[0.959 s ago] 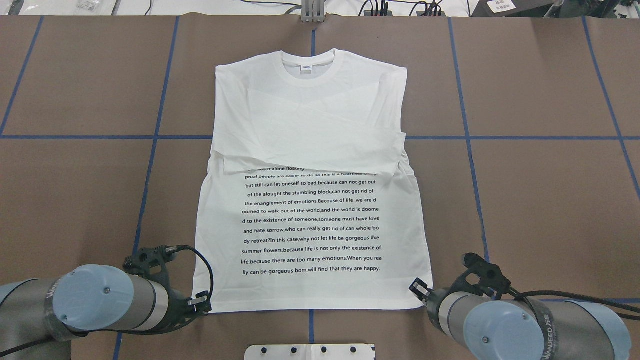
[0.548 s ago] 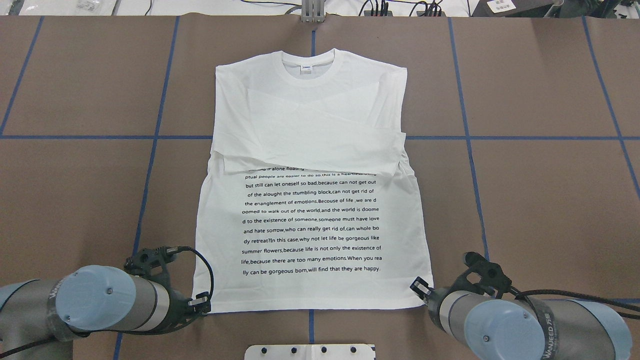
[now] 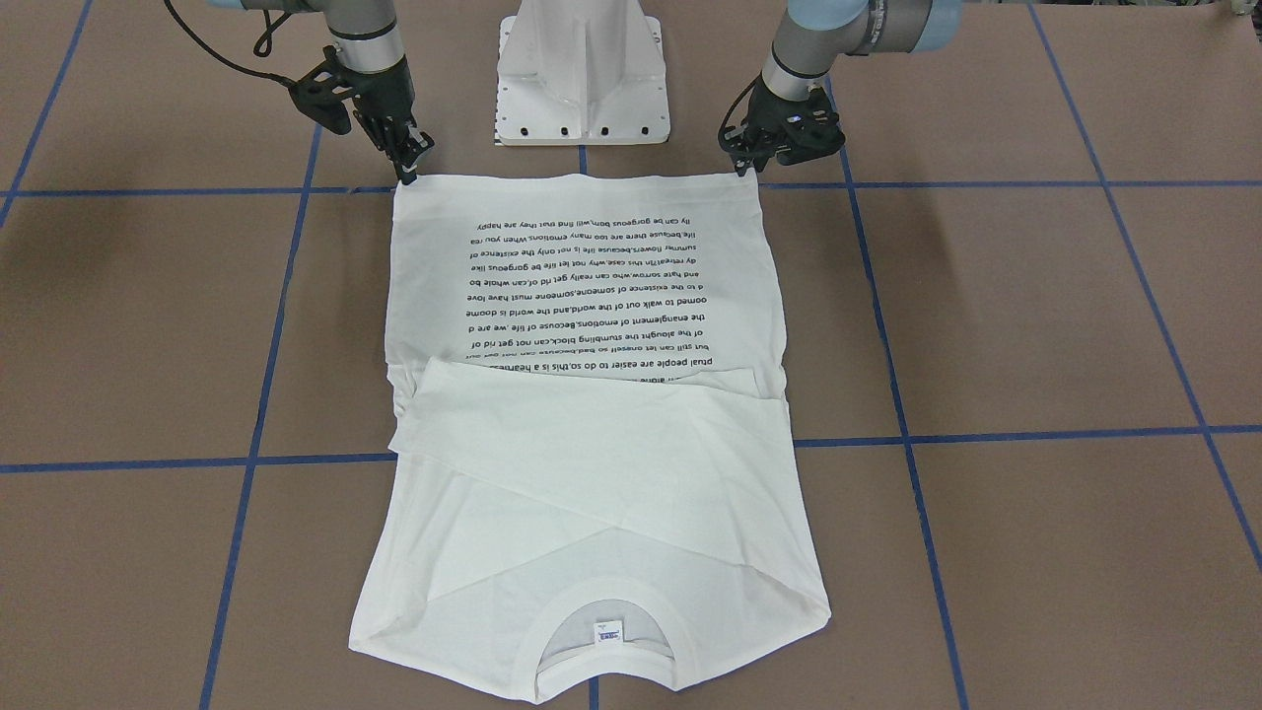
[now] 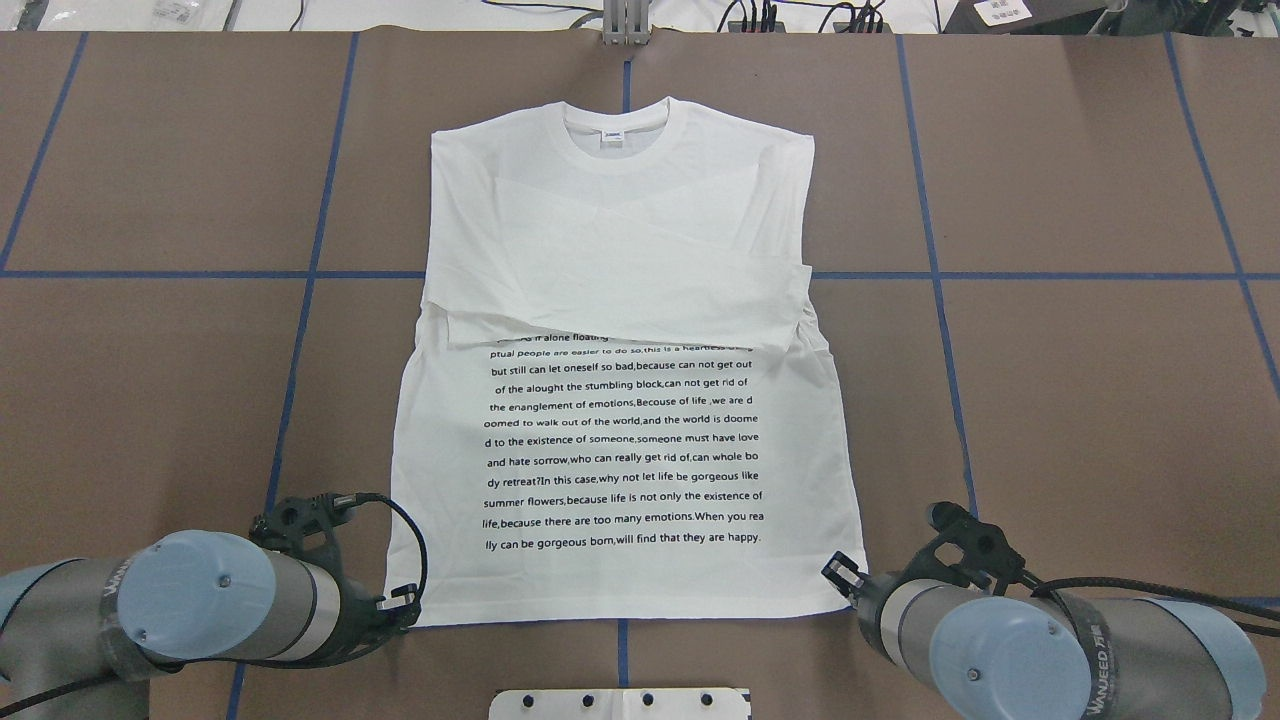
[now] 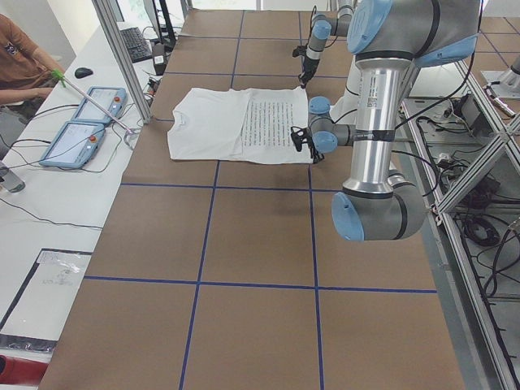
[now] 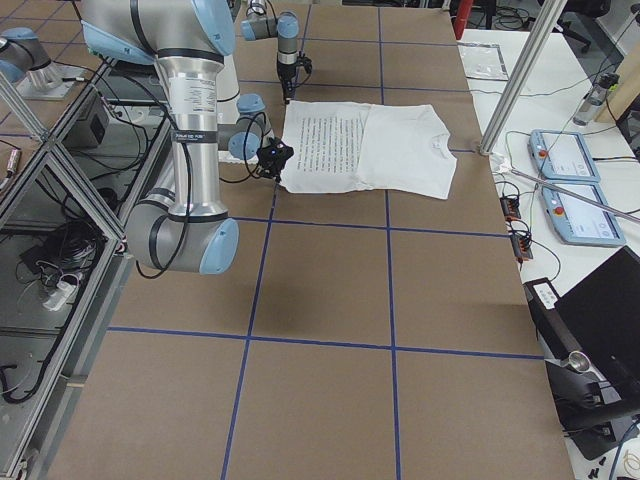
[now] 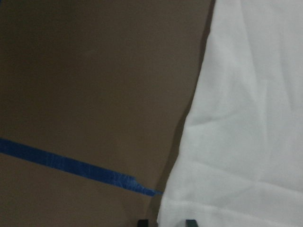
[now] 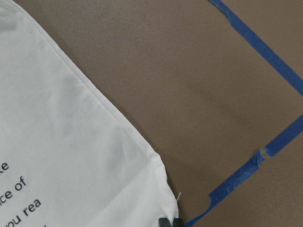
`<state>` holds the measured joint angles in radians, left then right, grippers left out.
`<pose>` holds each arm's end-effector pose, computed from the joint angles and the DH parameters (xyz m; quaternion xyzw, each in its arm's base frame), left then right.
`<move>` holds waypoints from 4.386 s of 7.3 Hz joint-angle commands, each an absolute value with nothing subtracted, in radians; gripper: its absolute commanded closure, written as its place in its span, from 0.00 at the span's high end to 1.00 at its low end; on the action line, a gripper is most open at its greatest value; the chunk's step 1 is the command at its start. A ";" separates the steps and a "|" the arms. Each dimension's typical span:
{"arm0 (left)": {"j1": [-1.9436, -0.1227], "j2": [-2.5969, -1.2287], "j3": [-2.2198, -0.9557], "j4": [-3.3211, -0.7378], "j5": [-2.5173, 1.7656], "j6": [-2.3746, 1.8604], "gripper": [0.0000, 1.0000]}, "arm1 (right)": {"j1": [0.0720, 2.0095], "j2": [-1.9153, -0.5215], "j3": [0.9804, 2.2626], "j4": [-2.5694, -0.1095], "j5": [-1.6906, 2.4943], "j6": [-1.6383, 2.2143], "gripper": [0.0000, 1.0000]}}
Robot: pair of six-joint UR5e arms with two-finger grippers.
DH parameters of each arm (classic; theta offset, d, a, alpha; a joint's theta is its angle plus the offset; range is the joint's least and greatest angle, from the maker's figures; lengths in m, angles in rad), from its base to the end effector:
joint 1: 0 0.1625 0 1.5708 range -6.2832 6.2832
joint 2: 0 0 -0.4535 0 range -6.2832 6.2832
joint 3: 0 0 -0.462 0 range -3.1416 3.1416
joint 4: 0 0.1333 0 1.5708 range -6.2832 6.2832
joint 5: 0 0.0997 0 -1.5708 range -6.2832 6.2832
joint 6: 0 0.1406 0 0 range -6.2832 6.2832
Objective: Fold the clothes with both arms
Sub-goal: 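Grasp both hem corners with the left and right grippers, then lift the hem with both grippers and fold it toward the collar, then lay the hem near the collar, open both grippers and withdraw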
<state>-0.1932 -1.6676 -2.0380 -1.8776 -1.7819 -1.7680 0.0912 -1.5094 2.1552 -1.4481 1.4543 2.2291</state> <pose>0.5725 -0.2178 0.3792 -0.0964 0.4192 -0.1313 0.8931 -0.5496 -0.2005 0.3682 -0.0529 -0.3744 0.3591 0.8533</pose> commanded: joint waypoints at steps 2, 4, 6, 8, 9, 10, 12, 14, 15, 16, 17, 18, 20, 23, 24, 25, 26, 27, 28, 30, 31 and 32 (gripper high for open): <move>-0.198 -1.670 -2.046 -1.878 -1.784 -1.766 0.00 | 0.094 -1.509 2.154 -1.448 1.454 2.229 0.00; -0.212 -1.657 -2.113 -1.878 -1.786 -1.763 0.00 | 0.091 -1.511 2.157 -1.448 1.453 2.229 0.00; -0.201 -1.628 -2.236 -1.844 -1.789 -1.782 0.00 | 0.051 -1.526 2.196 -1.450 1.448 2.232 0.00; -0.183 -1.631 -2.256 -1.832 -1.790 -1.825 0.00 | -0.018 -1.590 2.274 -1.450 1.443 2.238 0.00; -0.181 -1.628 -2.270 -1.829 -1.790 -1.833 0.00 | -0.032 -1.612 2.298 -1.450 1.443 2.243 0.00; -0.167 -1.628 -2.284 -1.825 -1.790 -1.863 0.00 | -0.040 -1.630 2.312 -1.450 1.443 2.243 0.00; -0.185 -1.640 -2.357 -1.825 -1.793 -1.861 0.00 | 0.021 -1.634 2.341 -1.448 1.434 2.241 0.00; -0.327 -1.717 -2.335 -1.824 -1.792 -1.730 0.00 | 0.206 -1.580 2.336 -1.450 1.449 2.180 0.00; -0.419 -1.814 -2.253 -1.800 -1.795 -1.642 0.00 | 0.274 -1.503 2.300 -1.454 1.453 2.048 0.00; -0.489 -1.904 -2.136 -1.795 -1.796 -1.591 0.00 | 0.378 -1.417 2.220 -1.463 1.512 1.963 0.00; -0.559 -1.952 -2.040 -1.802 -1.796 -1.507 0.00 | 0.497 -1.329 2.121 -1.466 1.614 1.906 0.00; -0.619 -1.968 -1.961 -1.830 -1.796 -1.444 0.00 | 0.574 -1.249 2.015 -1.466 1.646 1.838 0.00; -0.707 -2.041 -1.779 -1.931 -1.796 -1.405 0.00 | 0.717 -1.124 1.846 -1.477 1.714 1.711 0.00; -0.776 -2.117 -1.536 -2.132 -1.795 -1.402 0.00 | 0.794 -0.904 1.517 -1.465 1.720 1.653 0.00; -0.793 -2.147 -1.472 -2.150 -1.793 -1.390 0.00 | 0.811 -0.864 1.411 -1.422 1.720 1.634 0.00; -0.798 -2.172 -1.391 -2.186 -1.789 -1.362 0.00 | 0.825 -0.847 1.299 -1.317 1.720 1.628 0.00; -0.810 -2.175 -1.324 -2.272 -1.789 -1.361 0.00 | 0.837 -0.830 1.254 -1.290 1.723 1.612 0.00; -0.811 -2.180 -1.309 -2.287 -1.789 -1.359 0.00 | 0.839 -0.796 1.211 -1.290 1.727 1.612 0.00; -0.813 -2.180 -1.307 -2.287 -1.787 -1.359 0.00 | 0.839 -0.781 1.183 -1.289 1.727 1.612 0.00; -0.815 -2.195 -1.289 -2.290 -1.787 -1.359 0.00 | 0.835 -0.773 1.151 -1.287 1.729 1.611 0.00; -0.816 -2.197 -1.286 -2.290 -1.787 -1.361 0.00 | 0.833 -0.769 1.146 -1.287 1.729 1.611 0.03; -0.815 -2.195 -1.285 -2.292 -1.787 -1.359 0.22 | 0.833 -0.769 1.144 -1.287 1.729 1.612 0.51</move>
<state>-0.8151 -2.1940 -1.2887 -2.2901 -1.7871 -1.3597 0.8339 -0.7713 1.1495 -1.2872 1.7287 1.6111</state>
